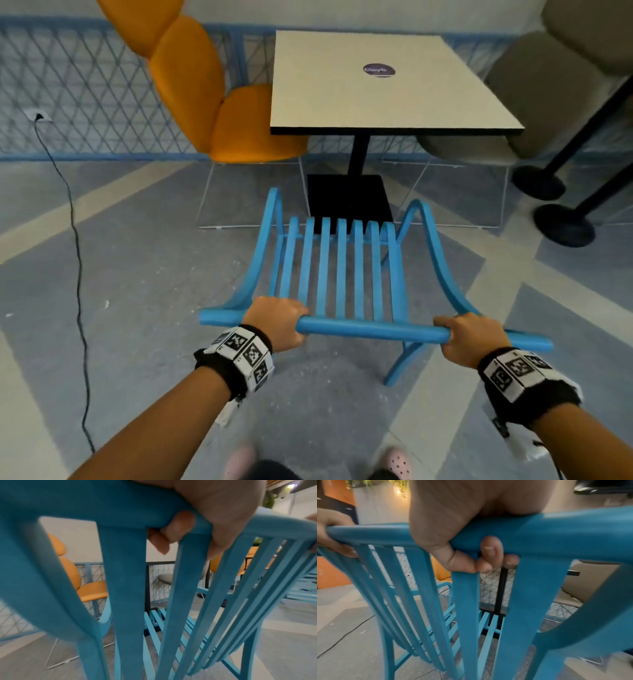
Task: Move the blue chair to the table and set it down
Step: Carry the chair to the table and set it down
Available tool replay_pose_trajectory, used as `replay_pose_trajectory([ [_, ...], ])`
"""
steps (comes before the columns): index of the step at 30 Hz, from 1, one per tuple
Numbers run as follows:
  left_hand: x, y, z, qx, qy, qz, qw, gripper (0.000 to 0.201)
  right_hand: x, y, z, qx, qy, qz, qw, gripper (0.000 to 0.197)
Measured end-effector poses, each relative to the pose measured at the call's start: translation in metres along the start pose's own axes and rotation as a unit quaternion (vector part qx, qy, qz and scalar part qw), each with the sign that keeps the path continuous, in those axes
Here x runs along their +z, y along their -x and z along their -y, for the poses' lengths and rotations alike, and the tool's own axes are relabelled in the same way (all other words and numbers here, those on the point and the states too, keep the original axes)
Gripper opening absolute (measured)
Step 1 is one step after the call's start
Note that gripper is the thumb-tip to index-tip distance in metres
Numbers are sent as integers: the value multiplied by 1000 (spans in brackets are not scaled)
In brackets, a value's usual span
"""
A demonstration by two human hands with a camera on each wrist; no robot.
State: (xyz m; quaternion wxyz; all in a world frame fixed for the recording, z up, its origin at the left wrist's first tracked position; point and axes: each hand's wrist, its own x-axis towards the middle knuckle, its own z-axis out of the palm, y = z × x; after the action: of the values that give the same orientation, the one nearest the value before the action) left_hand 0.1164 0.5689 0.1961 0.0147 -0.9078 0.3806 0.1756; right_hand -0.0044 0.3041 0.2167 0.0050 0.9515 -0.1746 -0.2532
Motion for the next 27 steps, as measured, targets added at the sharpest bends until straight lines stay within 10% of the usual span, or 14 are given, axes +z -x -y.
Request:
replay_pose_trajectory([
  [7,-10,-64,-62,-9,59,-33,998,56,-17,-48,-97,-52,22,18,998,30],
  [27,-62,-214,-84,-39,19,6,999,19,-80,-182,-177,-70,50,20,996,31],
])
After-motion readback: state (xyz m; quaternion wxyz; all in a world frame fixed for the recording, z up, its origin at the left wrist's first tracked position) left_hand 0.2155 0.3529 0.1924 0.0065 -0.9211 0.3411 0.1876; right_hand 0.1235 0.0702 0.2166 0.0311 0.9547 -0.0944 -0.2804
